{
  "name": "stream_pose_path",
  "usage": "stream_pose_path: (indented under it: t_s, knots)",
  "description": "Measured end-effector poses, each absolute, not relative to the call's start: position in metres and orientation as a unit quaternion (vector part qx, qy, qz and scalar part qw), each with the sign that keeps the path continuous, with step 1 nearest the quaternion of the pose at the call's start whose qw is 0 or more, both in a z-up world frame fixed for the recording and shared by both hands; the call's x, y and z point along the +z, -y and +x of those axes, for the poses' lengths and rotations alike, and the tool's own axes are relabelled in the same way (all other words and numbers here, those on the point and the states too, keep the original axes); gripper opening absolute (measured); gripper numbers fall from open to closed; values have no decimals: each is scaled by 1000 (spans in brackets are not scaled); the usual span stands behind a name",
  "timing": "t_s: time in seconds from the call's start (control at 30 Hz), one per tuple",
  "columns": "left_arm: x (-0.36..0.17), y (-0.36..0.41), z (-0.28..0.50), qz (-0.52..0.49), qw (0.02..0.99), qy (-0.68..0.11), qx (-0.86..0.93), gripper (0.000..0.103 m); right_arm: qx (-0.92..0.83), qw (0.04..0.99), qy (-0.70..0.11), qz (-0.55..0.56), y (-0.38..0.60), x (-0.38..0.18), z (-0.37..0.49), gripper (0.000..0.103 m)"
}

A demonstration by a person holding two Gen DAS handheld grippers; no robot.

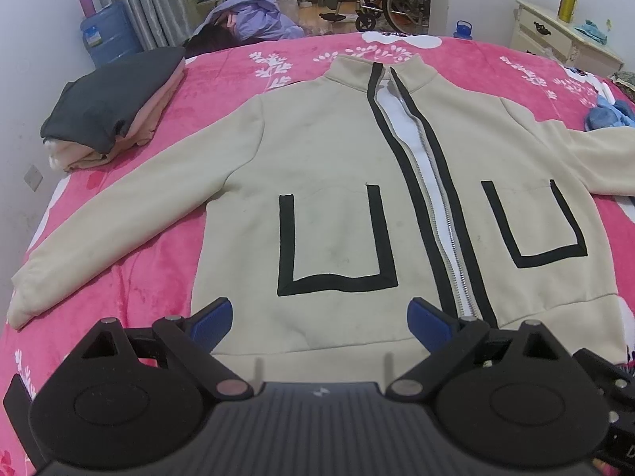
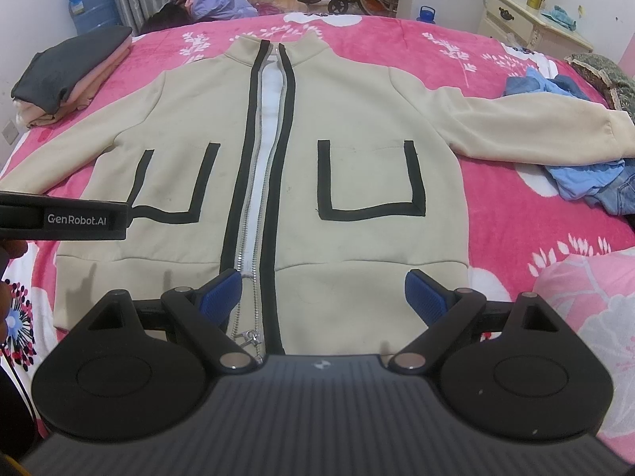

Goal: Fold clothes

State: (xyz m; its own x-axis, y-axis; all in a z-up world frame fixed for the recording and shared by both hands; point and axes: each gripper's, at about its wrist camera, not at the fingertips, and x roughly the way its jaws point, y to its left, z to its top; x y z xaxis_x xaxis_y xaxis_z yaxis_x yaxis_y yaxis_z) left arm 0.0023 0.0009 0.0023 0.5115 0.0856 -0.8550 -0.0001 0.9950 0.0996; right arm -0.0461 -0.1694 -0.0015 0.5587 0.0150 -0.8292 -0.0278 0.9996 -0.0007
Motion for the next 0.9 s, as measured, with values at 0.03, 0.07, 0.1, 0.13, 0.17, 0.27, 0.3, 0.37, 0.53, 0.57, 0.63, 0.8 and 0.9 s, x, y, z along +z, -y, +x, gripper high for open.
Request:
stream_pose_path:
  t_s: [0.03, 0.07, 0.1, 0.13, 0.17, 0.27, 0.3, 0.37, 0.53, 0.57, 0.63, 0.8, 0.9]
  knots:
    - [3, -1, 3, 43, 868, -494, 25, 96, 12, 883, -470, -7, 169, -2, -46, 89]
    - [4, -1, 3, 45, 868, -493, 26, 96, 12, 883, -470, -7, 169, -2, -46, 89]
    - [4, -1, 4, 45, 868, -494, 24, 96, 12, 883, -470, -8, 169, -3, -47, 89]
    - [4, -1, 5, 44, 867, -495, 23, 96, 12, 882, -470, -8, 170, -3, -46, 89]
    - [2, 0, 4, 44, 867, -496, 22, 96, 12, 882, -471, -8, 171, -3, -44, 89]
    - [1, 2, 3, 44, 868, -495, 21, 96, 12, 881, -473, -9, 170, -2, -46, 89]
    - [1, 2, 3, 44, 868, -494, 21, 96, 12, 881, -473, -10, 170, -2, -46, 89]
    - [1, 3, 3, 43, 869, -493, 21, 96, 12, 881, -473, -10, 170, -2, -47, 89]
    - [0, 4, 2, 42, 868, -495, 19, 96, 11, 881, -473, -11, 171, -3, -47, 89]
    - [-1, 4, 2, 41, 867, -496, 18, 96, 10, 880, -474, -11, 170, -4, -47, 89]
    - [-2, 5, 2, 42, 867, -496, 15, 96, 10, 880, -475, -11, 170, -4, -47, 89]
    - [-2, 4, 1, 43, 867, -496, 15, 96, 10, 880, -475, -11, 170, -4, -47, 89]
    - [-2, 4, 1, 43, 867, -496, 15, 96, 10, 879, -476, -11, 170, -5, -47, 89]
